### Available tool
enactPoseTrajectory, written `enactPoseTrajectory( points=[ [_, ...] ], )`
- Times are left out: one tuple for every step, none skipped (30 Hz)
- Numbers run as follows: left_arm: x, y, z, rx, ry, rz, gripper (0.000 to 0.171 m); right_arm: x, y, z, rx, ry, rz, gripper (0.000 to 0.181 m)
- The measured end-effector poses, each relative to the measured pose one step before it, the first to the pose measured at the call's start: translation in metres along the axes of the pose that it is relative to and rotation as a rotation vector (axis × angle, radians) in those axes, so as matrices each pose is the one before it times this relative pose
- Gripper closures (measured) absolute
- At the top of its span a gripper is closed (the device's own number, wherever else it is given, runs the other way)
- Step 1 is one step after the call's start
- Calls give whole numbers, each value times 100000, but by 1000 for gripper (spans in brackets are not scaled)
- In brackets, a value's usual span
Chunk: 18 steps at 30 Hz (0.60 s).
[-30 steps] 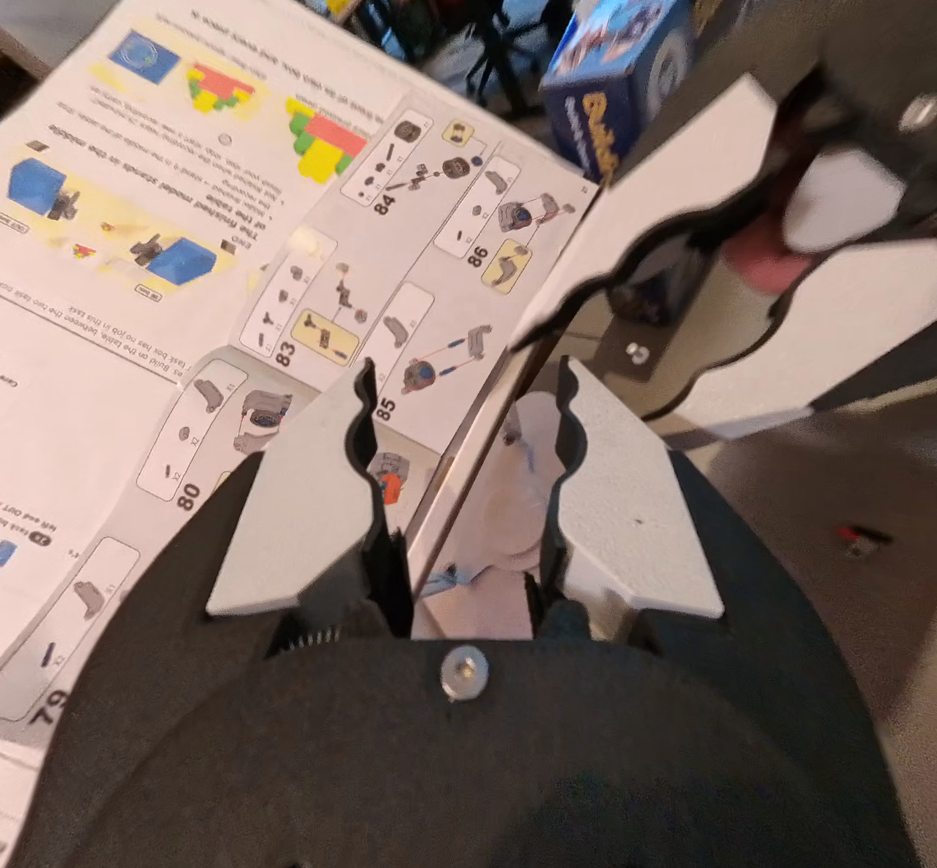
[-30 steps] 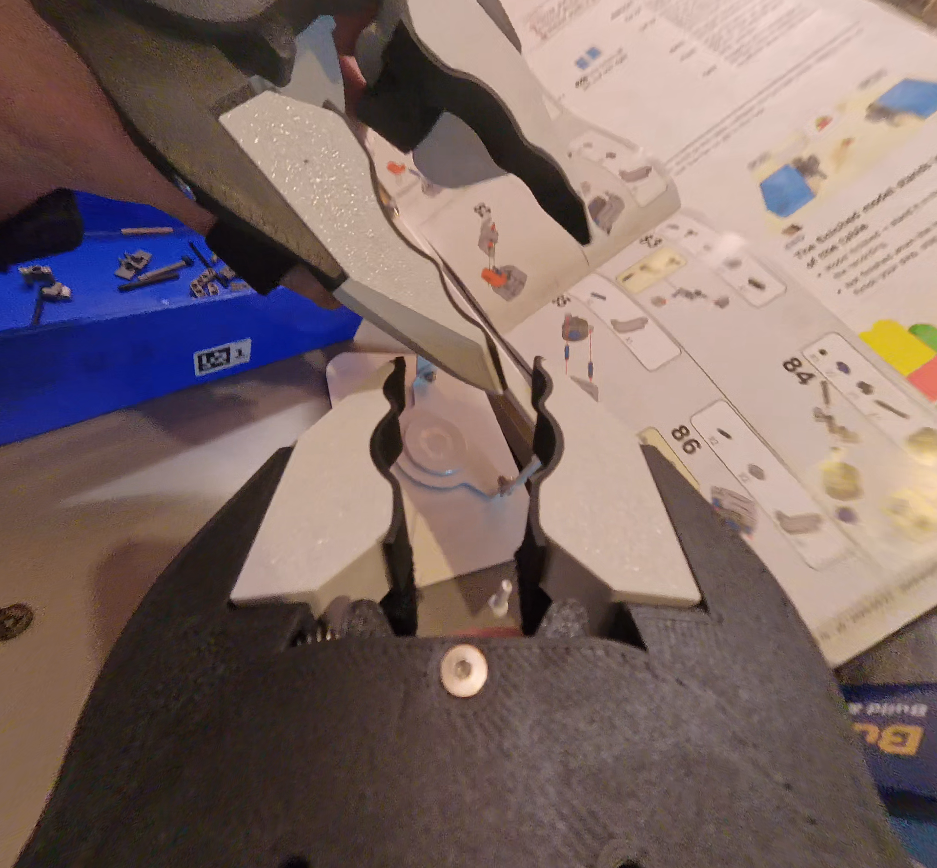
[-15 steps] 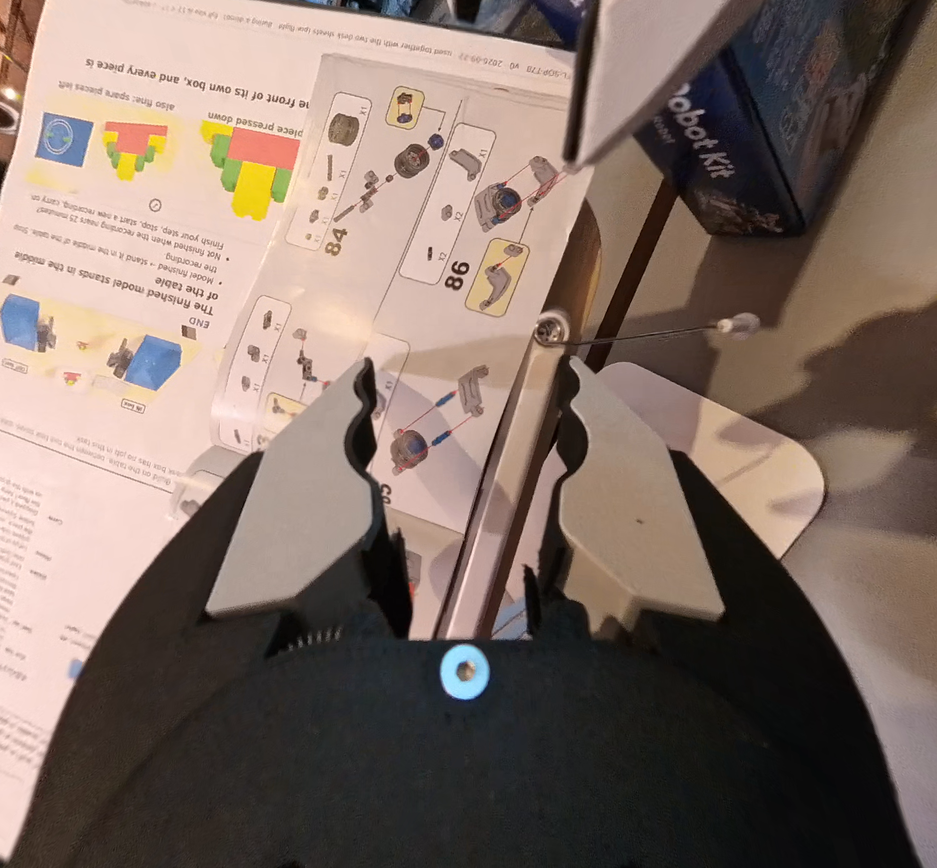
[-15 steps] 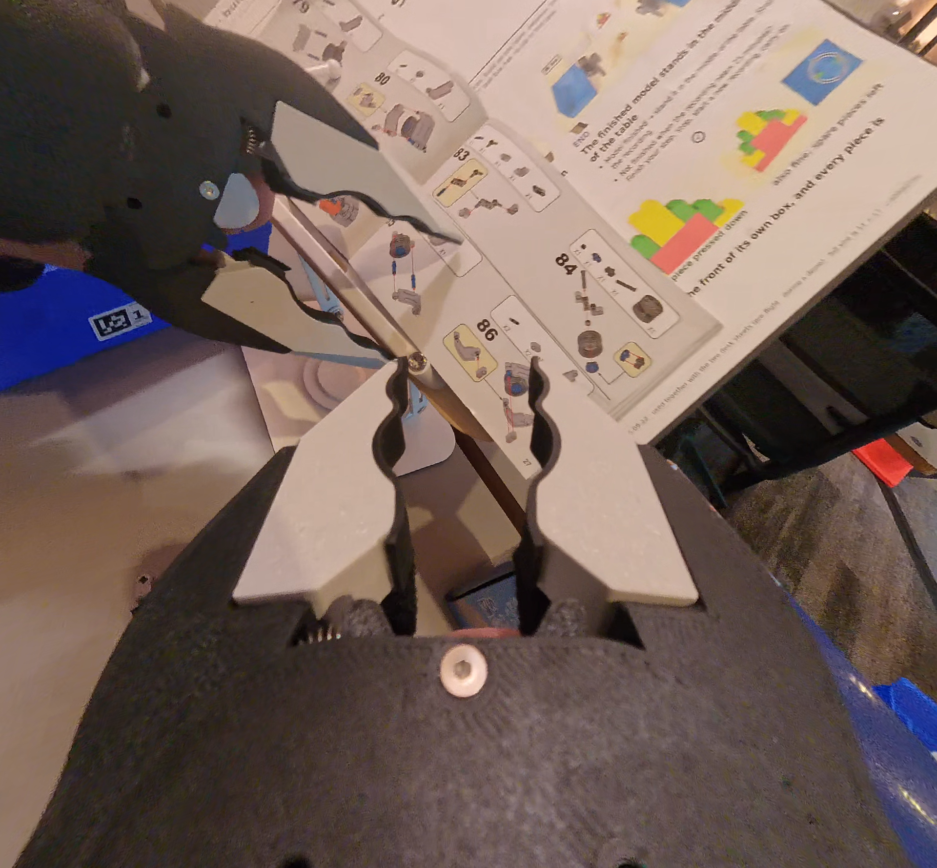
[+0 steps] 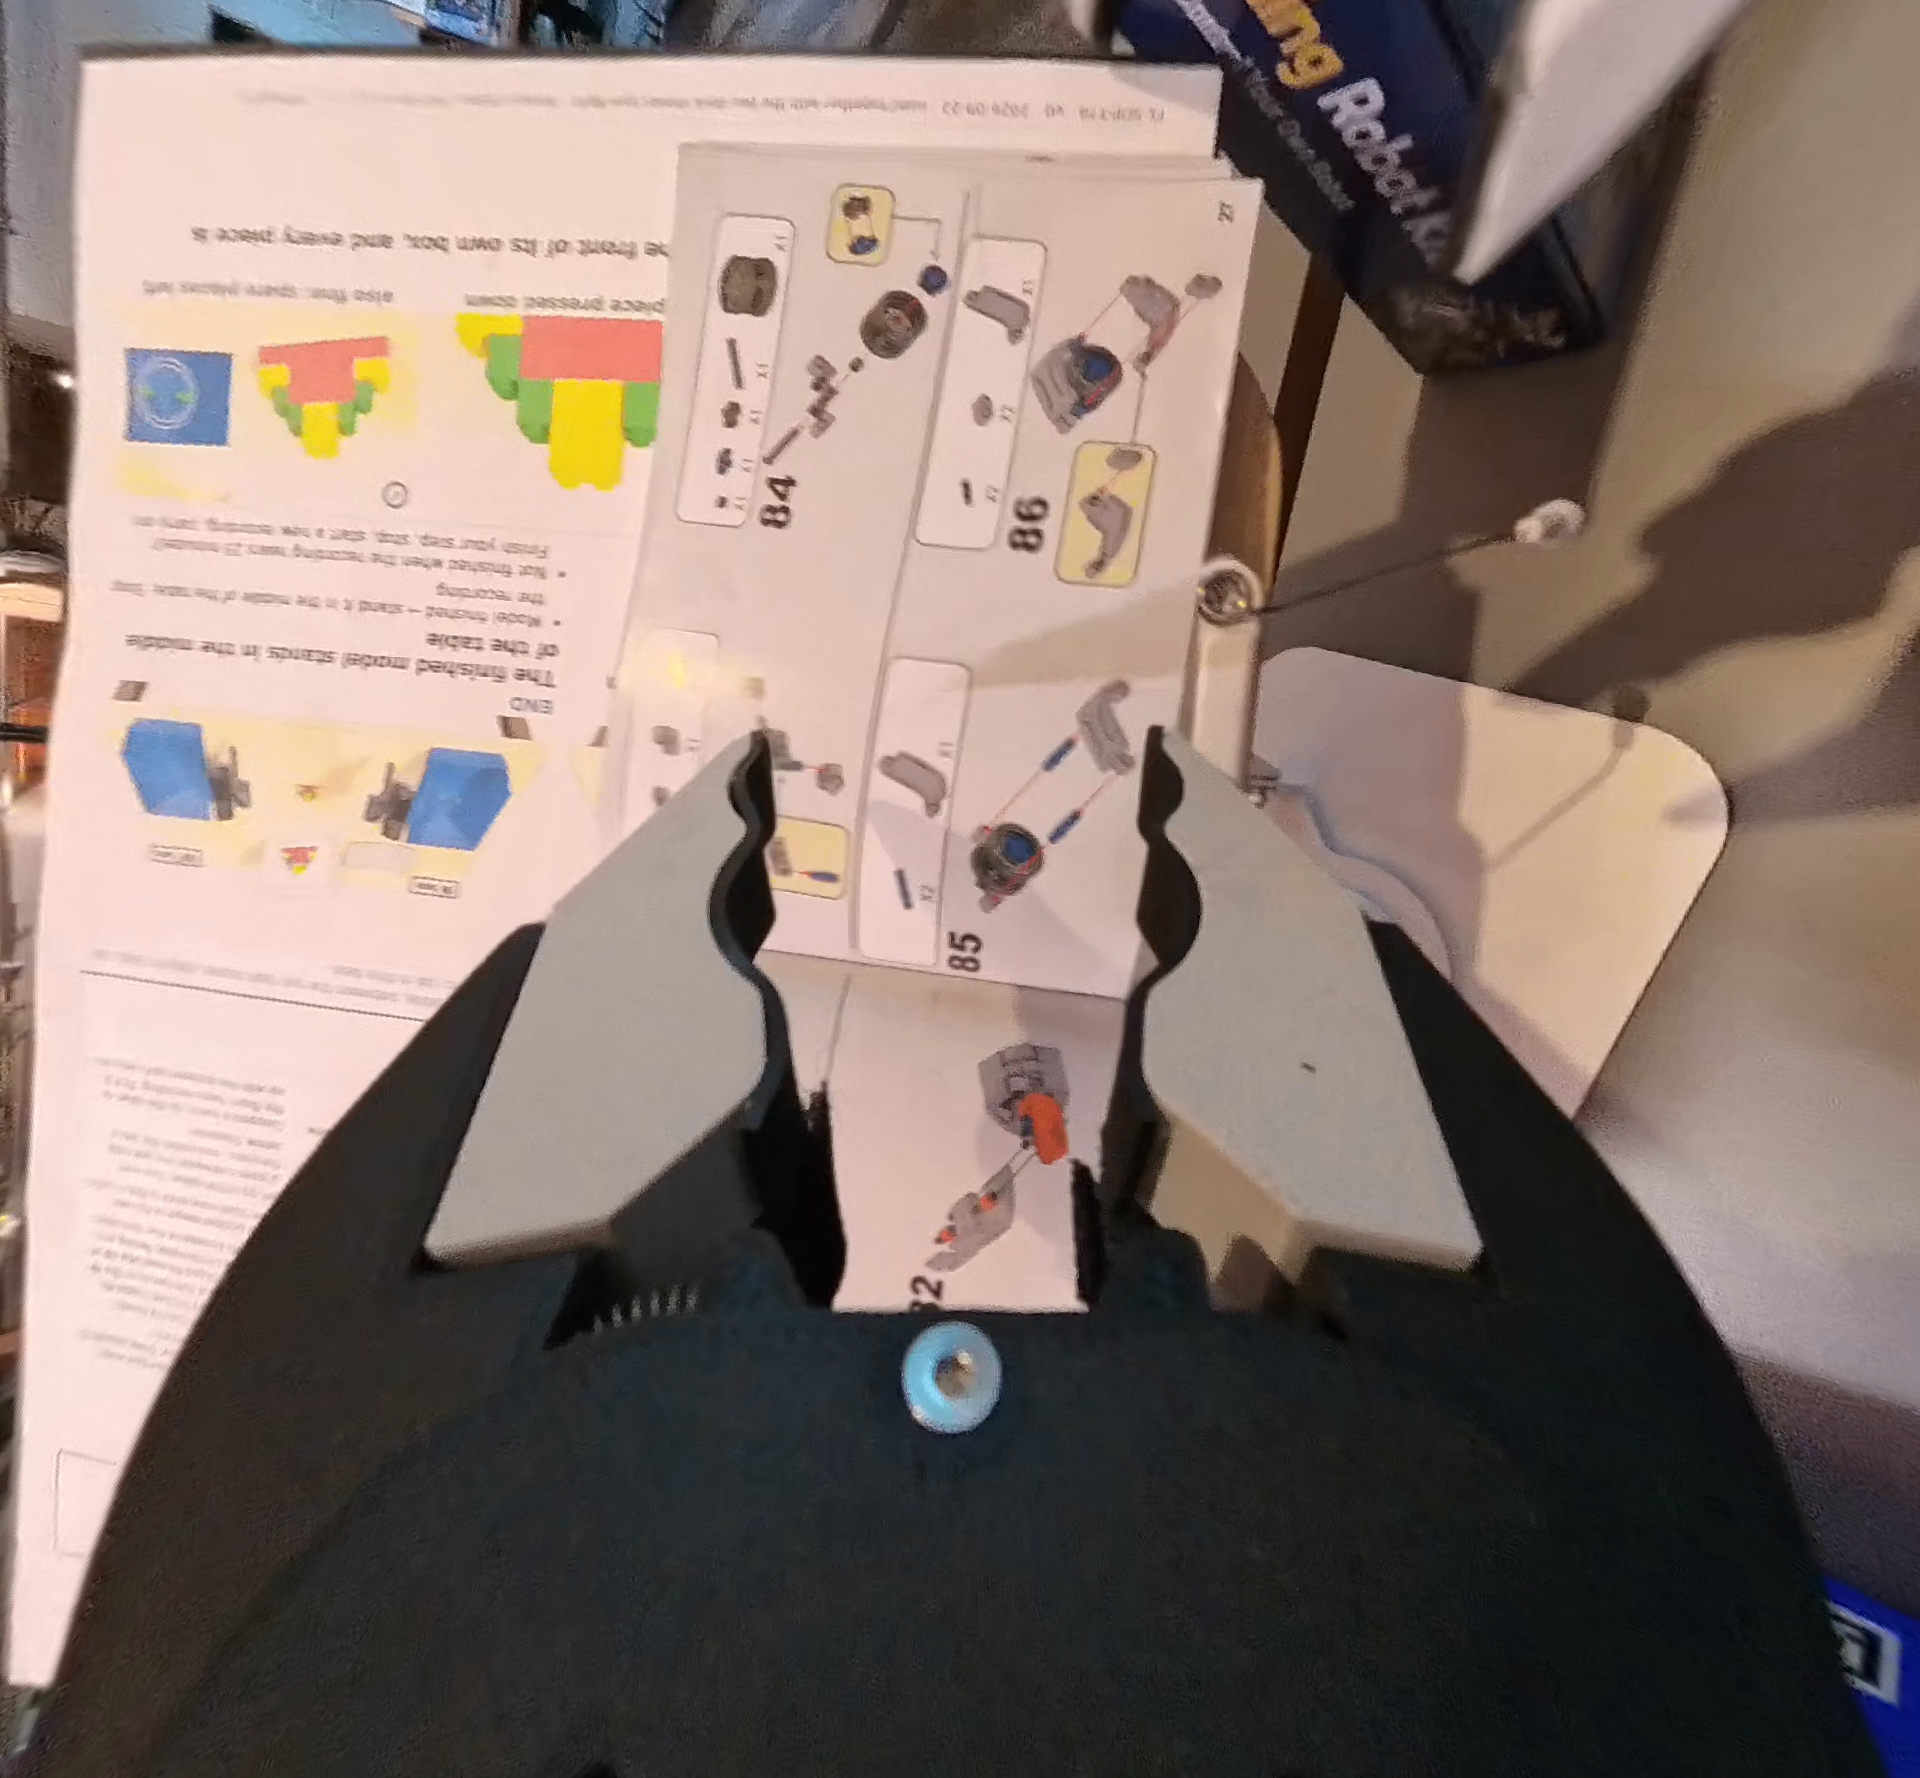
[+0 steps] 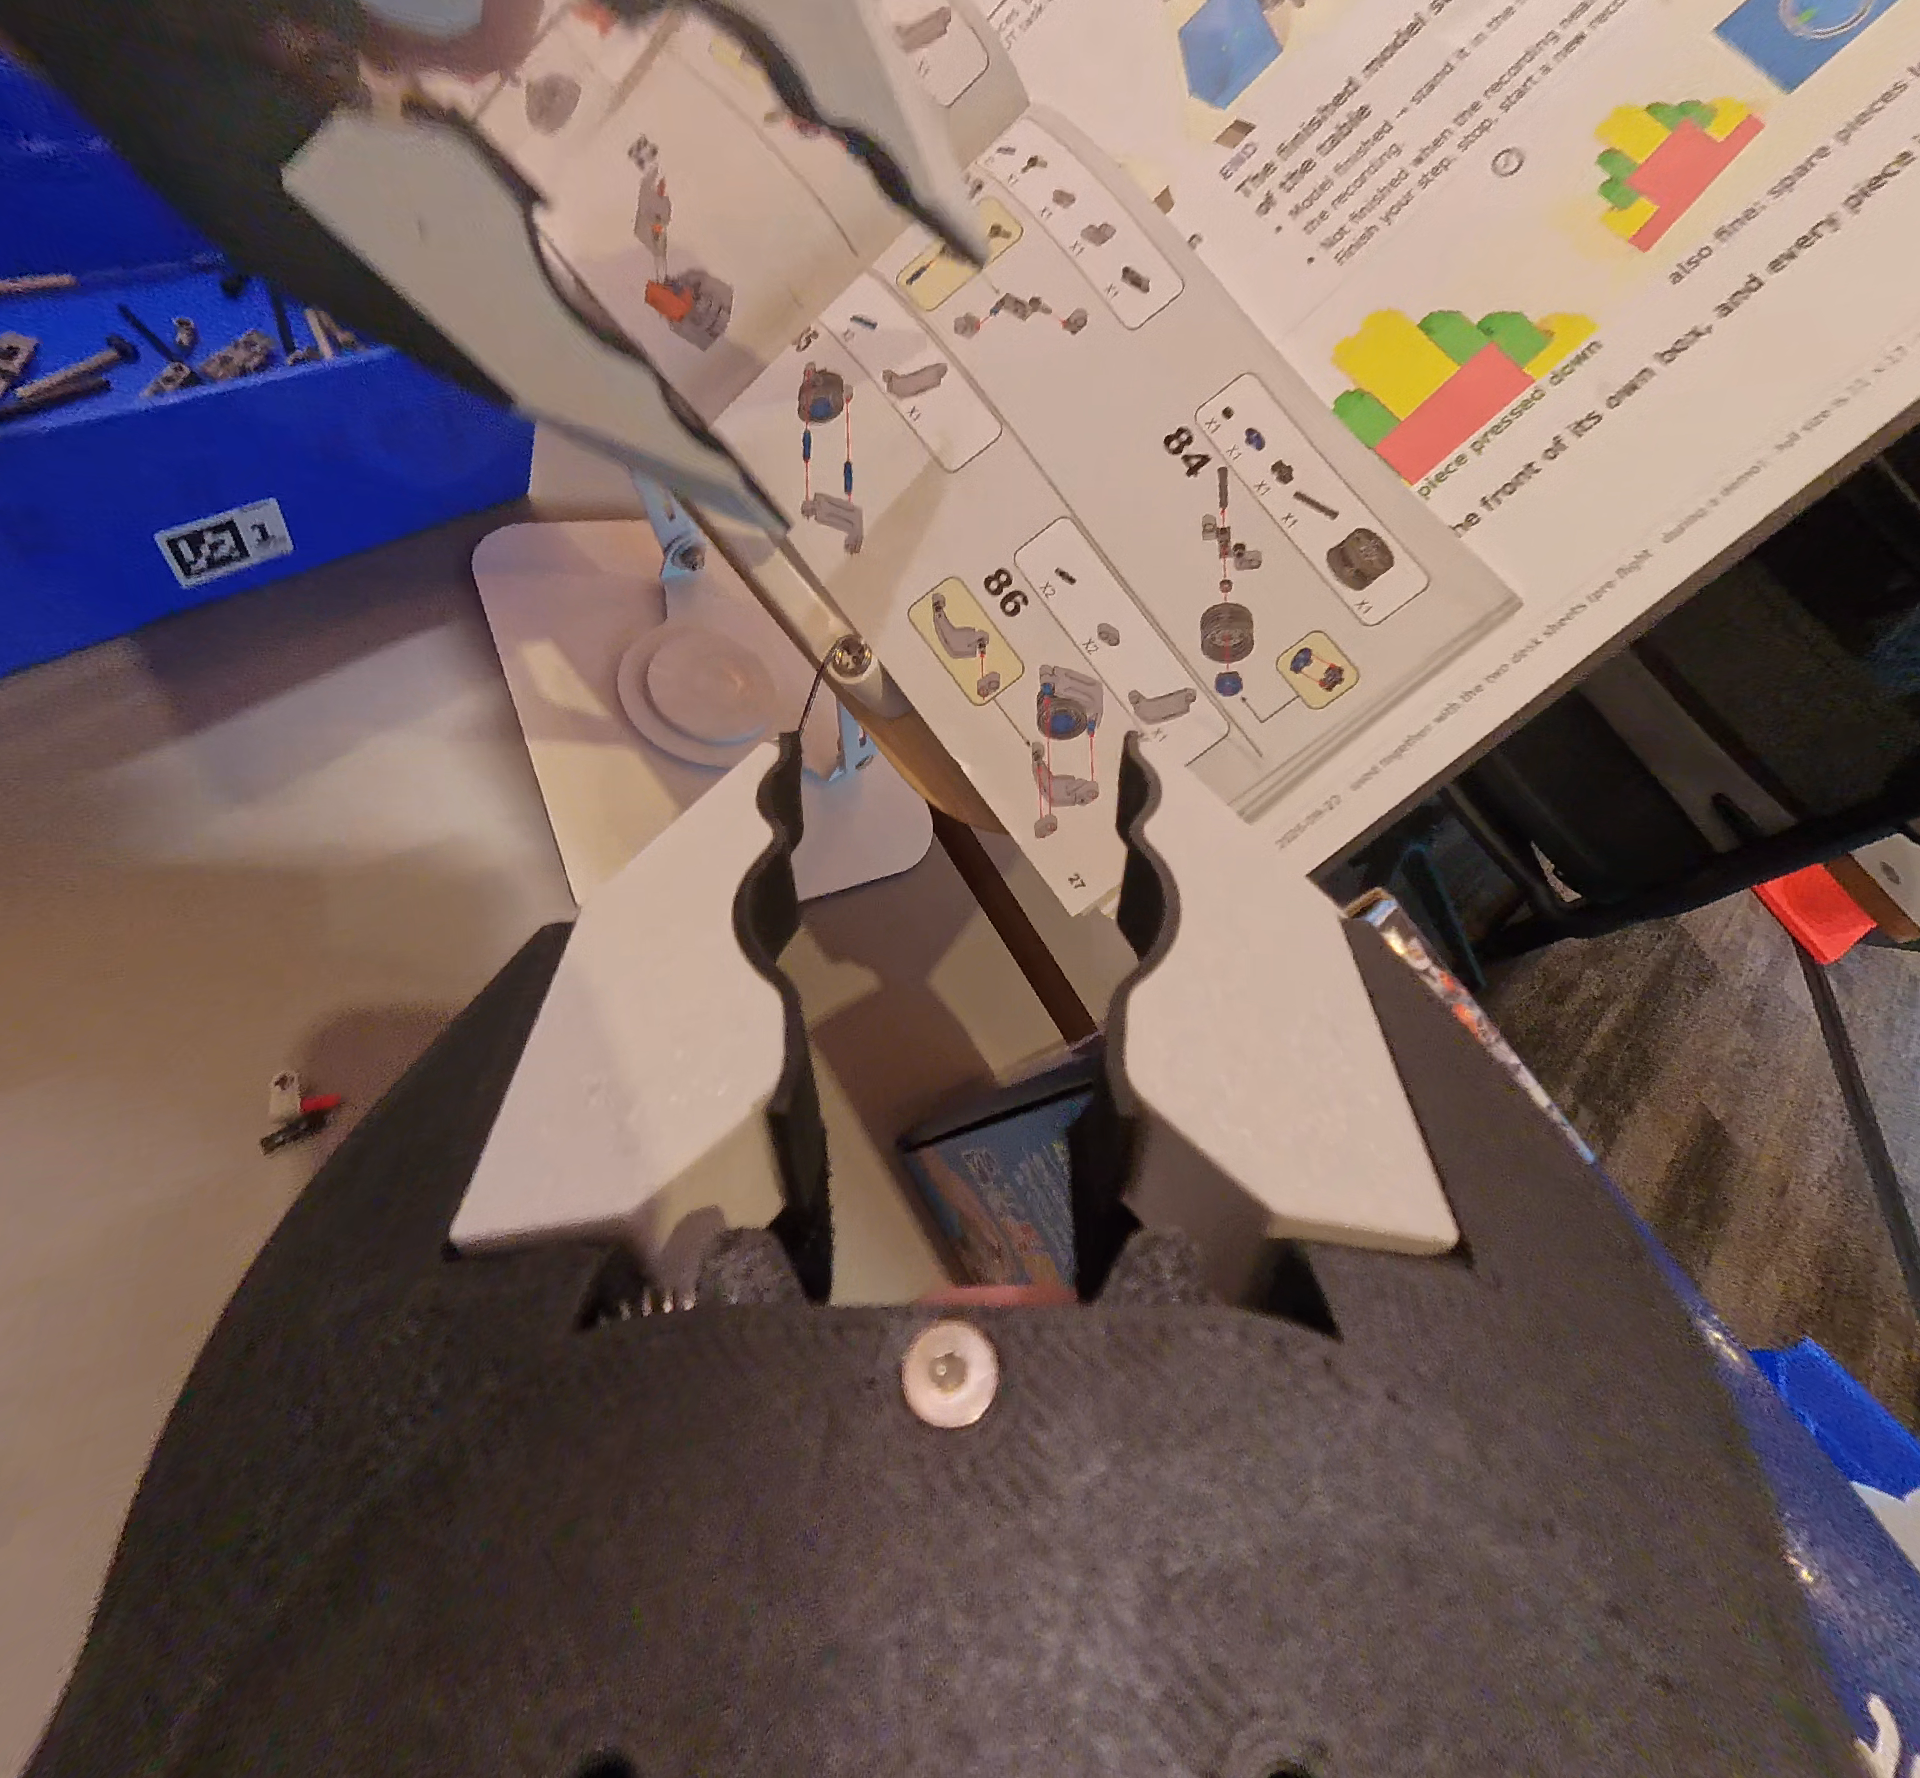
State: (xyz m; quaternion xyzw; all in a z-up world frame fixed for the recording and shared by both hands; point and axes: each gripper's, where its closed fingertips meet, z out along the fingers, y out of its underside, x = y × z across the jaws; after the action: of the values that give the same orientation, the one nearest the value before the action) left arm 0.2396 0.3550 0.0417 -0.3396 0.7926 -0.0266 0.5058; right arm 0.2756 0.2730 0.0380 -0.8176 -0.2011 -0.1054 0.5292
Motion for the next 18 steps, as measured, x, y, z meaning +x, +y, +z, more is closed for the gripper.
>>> enactPoseTrajectory(
  points=[
    [-750, -382, -281, 1620, -826, -2256, 104, -244, 617, 151, -3237, -1653, -532, 122],
    [-827, -525, -302, 2172, -740, -2495, 105, -197, 745, 209, -3836, -1472, -335, 121],
    [-532, -739, -206, 2980, 871, -2262, 105, -11, 644, 263, -3111, -362, -362, 117],
    [-290, -739, 6, 2604, 1600, -1928, 106, 61, 462, 274, -1968, 181, -586, 113],
    [-304, -473, 202, 575, 458, -693, 104, -24, 260, 310, -886, -16, -448, 111],
    [-361, -211, 271, -1240, -960, 909, 102, -71, 121, 359, -395, -47, 16, 109],
    [-287, -163, 244, -1432, -1151, 1423, 100, -89, 107, 391, -623, 221, 184, 104],
    [-76, -265, 164, -562, -146, 452, 100, -109, 143, 415, -1057, 400, -154, 99],
    [171, -342, 126, 365, 992, -257, 99, -49, 153, 378, -1202, 882, -690, 94],
    [258, -238, 128, 117, 927, -128, 99, 69, 144, 305, -1100, 1450, -723, 88],
    [235, -111, 118, -263, 231, -84, 98, 90, 93, 190, -812, 1227, -449, 85],
    [341, -60, 146, -54, 307, -5, 97, 91, -13, 32, -385, 1060, -667, 84],
    [524, 7, 195, -83, 839, 473, 97, 57, -66, -91, -62, 924, -1252, 87],
    [576, 182, 268, -918, 654, 1066, 97, -50, -150, -161, 402, 250, -1939, 91],
    [502, 199, 308, -1055, -125, 1384, 97, -213, -213, -164, 916, -676, -1515, 105],
    [620, 63, 365, -420, 301, 963, 97, -295, -31, -66, -92, -1324, -333, 112],
    [789, 18, 449, -727, 1046, 827, 97, -368, 278, 87, -1819, -1704, -369, 112],
    [654, -86, 461, -835, -355, 1570, 97, -118, 405, 141, -2192, -510, -598, 111]
  ],
)
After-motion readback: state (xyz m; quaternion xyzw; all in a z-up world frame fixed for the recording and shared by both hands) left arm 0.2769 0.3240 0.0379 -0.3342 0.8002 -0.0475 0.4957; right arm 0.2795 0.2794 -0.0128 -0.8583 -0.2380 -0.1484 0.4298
